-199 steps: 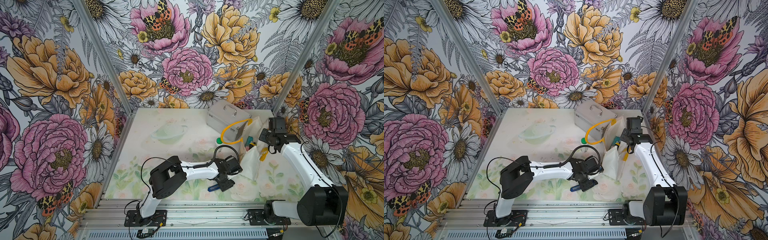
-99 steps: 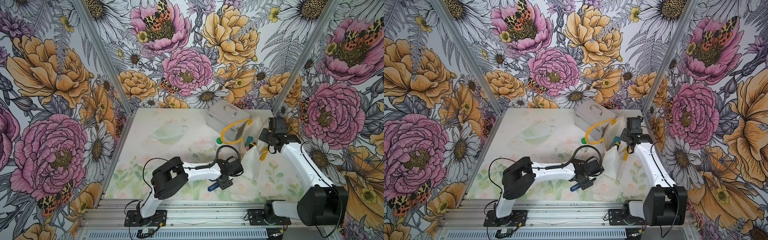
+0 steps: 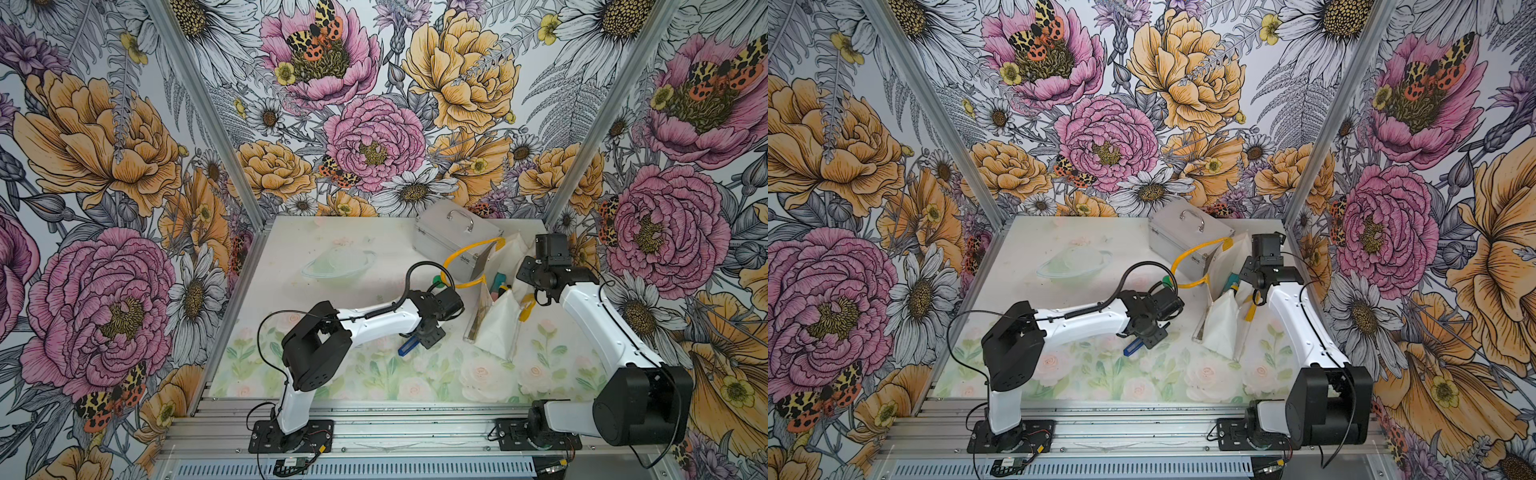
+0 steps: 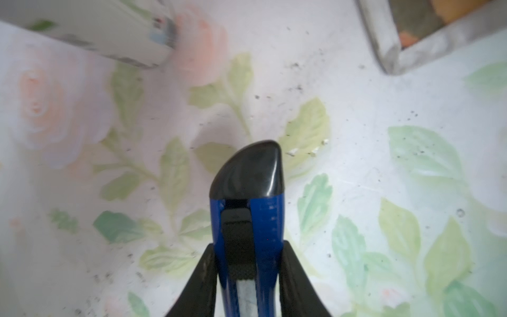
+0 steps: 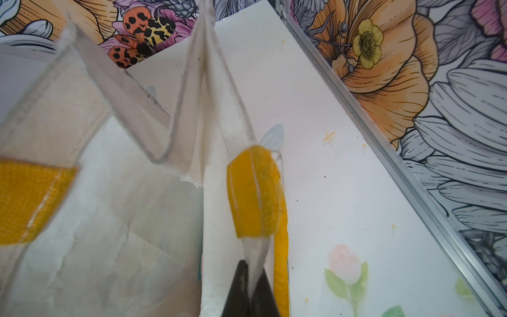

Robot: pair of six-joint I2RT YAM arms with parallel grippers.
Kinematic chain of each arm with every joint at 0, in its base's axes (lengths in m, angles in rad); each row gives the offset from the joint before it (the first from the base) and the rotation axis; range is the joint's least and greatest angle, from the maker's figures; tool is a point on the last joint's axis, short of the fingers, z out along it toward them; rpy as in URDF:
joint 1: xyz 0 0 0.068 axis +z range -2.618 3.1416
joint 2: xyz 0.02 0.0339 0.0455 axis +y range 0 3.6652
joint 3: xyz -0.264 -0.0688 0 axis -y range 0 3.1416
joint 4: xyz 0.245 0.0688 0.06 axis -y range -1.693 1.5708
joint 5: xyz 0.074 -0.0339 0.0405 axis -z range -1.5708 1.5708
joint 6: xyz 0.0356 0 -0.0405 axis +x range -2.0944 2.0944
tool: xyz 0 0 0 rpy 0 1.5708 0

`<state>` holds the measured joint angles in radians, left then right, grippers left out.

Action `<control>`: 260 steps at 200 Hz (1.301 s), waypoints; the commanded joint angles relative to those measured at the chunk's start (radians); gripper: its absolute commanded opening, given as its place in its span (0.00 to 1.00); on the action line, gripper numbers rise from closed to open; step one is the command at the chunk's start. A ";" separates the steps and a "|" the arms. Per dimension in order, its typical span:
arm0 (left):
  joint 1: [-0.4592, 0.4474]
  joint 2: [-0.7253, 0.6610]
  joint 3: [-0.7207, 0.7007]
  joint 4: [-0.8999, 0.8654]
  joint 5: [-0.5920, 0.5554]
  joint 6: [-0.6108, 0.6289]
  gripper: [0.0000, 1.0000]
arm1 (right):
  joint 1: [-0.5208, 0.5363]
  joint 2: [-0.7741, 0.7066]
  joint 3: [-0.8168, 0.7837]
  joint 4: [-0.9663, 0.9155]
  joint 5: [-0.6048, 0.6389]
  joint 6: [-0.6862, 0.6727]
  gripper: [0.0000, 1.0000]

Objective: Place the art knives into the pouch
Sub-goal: Pick up the utility knife at the center of the board, then place the utility knife in the pouch.

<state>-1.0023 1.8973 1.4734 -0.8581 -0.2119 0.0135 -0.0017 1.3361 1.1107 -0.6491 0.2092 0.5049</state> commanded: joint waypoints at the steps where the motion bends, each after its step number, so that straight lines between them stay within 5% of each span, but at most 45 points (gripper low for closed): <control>1: 0.038 -0.133 0.120 -0.003 -0.016 0.007 0.14 | -0.004 0.007 0.035 0.023 -0.027 0.020 0.00; 34: 0.080 -0.088 0.399 -0.002 0.059 0.065 0.15 | -0.003 -0.001 0.022 0.023 -0.049 0.041 0.00; 110: 0.064 0.386 1.221 0.017 0.243 -0.015 0.16 | -0.006 -0.043 0.015 0.022 -0.050 0.010 0.00; 151: 0.046 0.439 1.151 0.272 0.311 -0.192 0.16 | -0.020 -0.075 0.025 0.020 -0.038 -0.014 0.00; 260: -0.012 0.467 1.088 0.297 0.217 -0.157 0.33 | -0.068 -0.091 0.020 0.020 -0.042 -0.025 0.00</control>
<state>-1.0225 2.3867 2.5771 -0.5941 0.0391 -0.1505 -0.0570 1.2728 1.1110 -0.6460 0.1623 0.4957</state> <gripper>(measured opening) 0.330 0.065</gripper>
